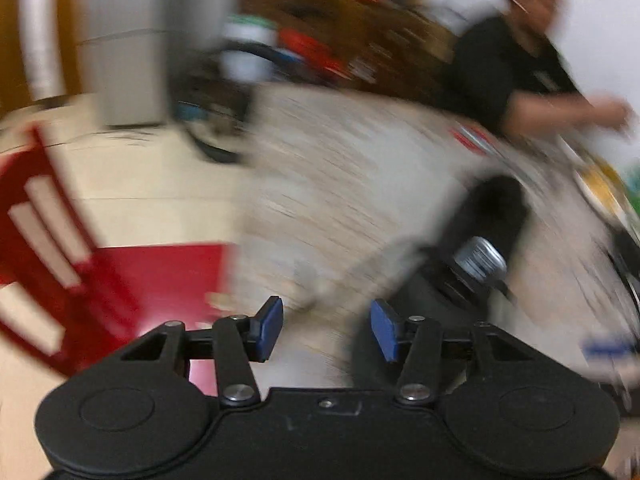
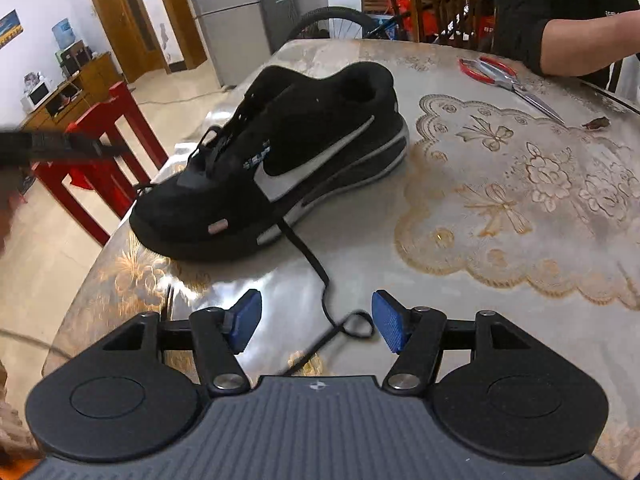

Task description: Lace up shoes with both hands

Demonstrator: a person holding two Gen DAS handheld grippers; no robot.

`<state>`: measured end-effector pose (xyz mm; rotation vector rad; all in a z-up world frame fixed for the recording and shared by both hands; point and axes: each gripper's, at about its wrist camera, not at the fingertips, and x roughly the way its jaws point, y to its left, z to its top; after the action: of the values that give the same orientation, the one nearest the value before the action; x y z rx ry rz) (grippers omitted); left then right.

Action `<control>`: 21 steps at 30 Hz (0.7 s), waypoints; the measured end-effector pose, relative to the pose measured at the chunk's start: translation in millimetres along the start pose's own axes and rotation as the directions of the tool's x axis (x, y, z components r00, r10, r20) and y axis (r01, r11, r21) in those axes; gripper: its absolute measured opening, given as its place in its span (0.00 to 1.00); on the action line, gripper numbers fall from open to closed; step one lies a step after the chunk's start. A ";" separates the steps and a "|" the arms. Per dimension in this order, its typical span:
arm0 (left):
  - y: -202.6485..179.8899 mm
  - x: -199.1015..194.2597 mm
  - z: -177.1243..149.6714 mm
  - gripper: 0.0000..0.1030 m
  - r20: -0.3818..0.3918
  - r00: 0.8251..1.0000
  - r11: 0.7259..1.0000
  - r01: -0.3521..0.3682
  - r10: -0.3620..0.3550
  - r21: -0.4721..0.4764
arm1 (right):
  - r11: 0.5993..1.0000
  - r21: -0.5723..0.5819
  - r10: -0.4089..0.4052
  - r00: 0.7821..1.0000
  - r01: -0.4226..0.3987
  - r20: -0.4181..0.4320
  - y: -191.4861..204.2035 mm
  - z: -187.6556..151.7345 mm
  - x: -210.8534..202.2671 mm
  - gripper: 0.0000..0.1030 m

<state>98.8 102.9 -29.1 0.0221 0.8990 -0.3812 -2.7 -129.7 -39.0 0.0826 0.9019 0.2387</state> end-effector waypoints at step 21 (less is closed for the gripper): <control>-39.5 -5.4 -26.2 0.55 -0.056 0.982 0.982 0.177 -0.181 -0.071 | 0.959 -0.253 0.110 0.991 -0.127 -0.082 -3.0 4.0 -0.8 0.58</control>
<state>62.7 72.3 -35.9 -0.1084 0.9781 -0.5206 0.5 -132.6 -36.4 -0.1137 0.9270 0.4710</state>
